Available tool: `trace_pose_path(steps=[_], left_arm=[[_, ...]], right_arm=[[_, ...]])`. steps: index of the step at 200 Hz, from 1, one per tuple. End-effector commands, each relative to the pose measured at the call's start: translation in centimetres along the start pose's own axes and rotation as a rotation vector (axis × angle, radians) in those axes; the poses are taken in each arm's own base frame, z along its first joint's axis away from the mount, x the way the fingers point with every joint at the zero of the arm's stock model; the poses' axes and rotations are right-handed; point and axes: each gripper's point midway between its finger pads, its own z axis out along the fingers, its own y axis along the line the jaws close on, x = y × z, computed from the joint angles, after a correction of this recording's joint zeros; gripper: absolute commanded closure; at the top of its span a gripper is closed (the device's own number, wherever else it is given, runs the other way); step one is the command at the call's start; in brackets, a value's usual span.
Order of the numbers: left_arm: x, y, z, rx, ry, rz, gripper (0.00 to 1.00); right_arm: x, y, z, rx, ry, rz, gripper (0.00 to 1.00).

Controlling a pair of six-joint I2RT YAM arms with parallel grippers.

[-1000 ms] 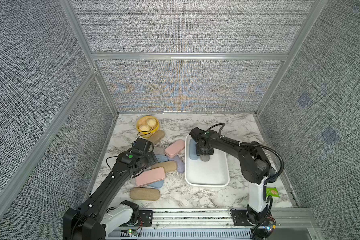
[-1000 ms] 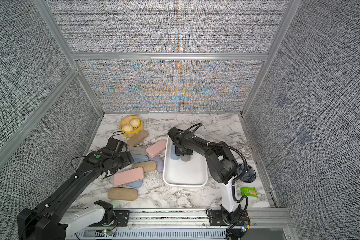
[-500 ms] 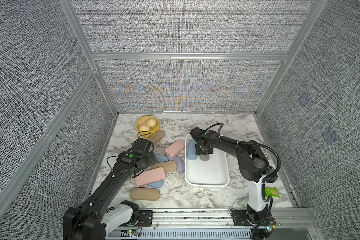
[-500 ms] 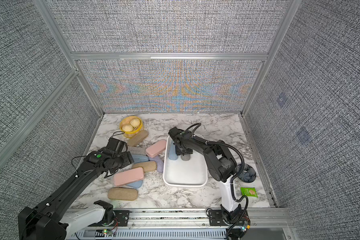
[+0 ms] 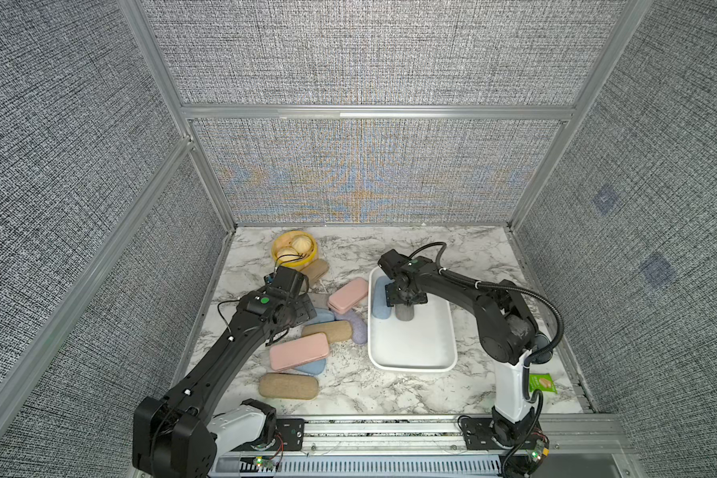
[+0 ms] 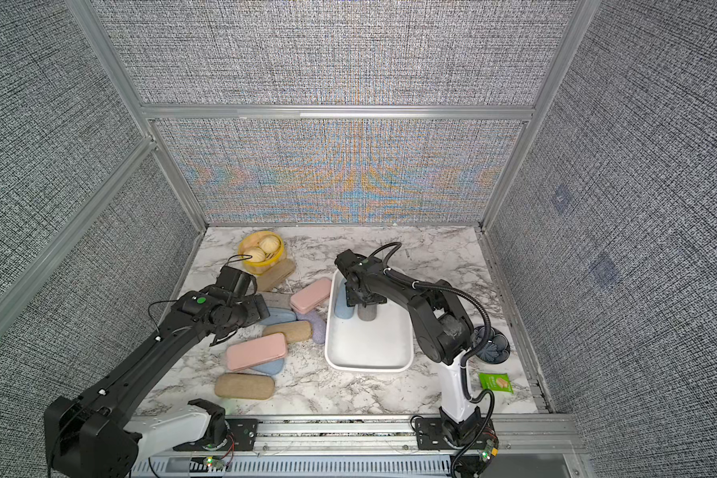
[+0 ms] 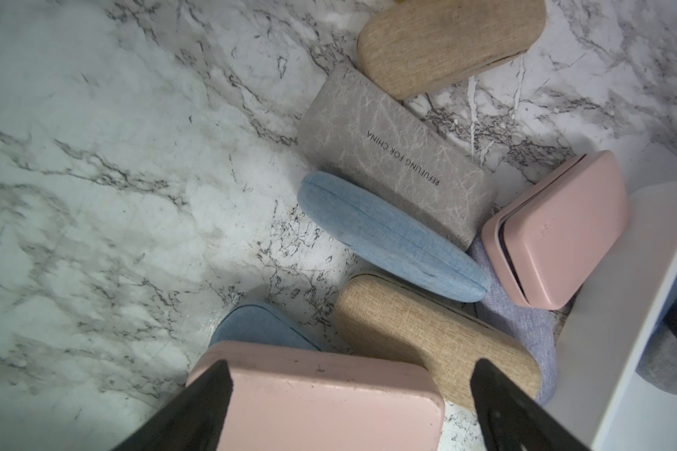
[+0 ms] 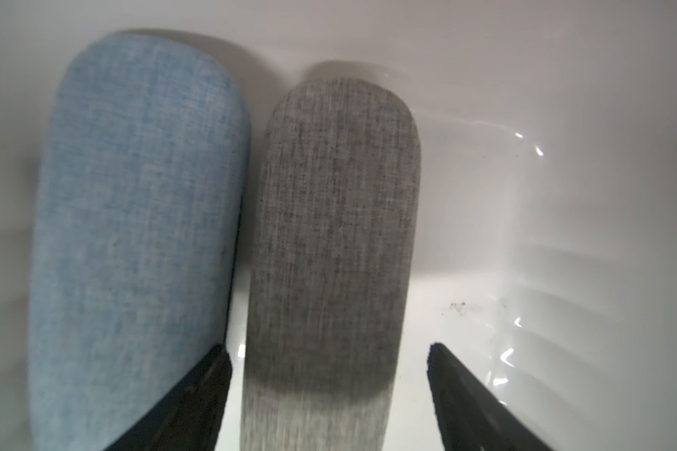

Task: Put the glasses cases into the storage boxes
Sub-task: Place the glasses case in the storage box, then pick up the glasses case at the center of the board.

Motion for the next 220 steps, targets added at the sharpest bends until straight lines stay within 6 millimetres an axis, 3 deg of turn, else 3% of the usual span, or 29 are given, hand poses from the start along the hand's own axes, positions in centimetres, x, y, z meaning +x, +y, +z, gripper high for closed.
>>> trace_pose_path(steps=[1, 43, 102, 142, 147, 177, 220], left_arm=[[-1.8, -0.3, -0.3, -0.036, -0.035, 0.052, 0.01], [-6.2, -3.2, 1.1, -0.062, -0.034, 0.170, 0.01], [-8.1, -6.5, 8.6, -0.151, 0.144, 0.381, 0.01], [-9.6, -7.9, 11.9, -0.077, 0.147, 0.430, 0.01], [-9.2, -7.8, 13.2, -0.075, 0.173, 0.439, 0.01], [-9.0, -7.5, 15.4, -0.048, 0.202, 0.489, 0.01], [-11.0, -6.9, 15.6, -0.009, 0.144, 0.469, 0.01]], right_arm=[[0.4, -0.7, -1.9, 0.025, -0.006, 0.001, 0.17], [1.8, -0.8, -7.3, 0.005, -0.070, -0.001, 0.16], [5.0, -0.1, -12.6, -0.082, -0.131, 0.035, 0.15], [6.3, -0.3, -14.3, -0.127, -0.150, 0.053, 0.15], [6.4, -0.3, -14.4, -0.132, -0.151, 0.057, 0.15], [7.3, -0.8, -14.9, -0.165, -0.156, 0.078, 0.14], [7.4, -0.9, -15.2, -0.185, -0.166, 0.073, 0.12]])
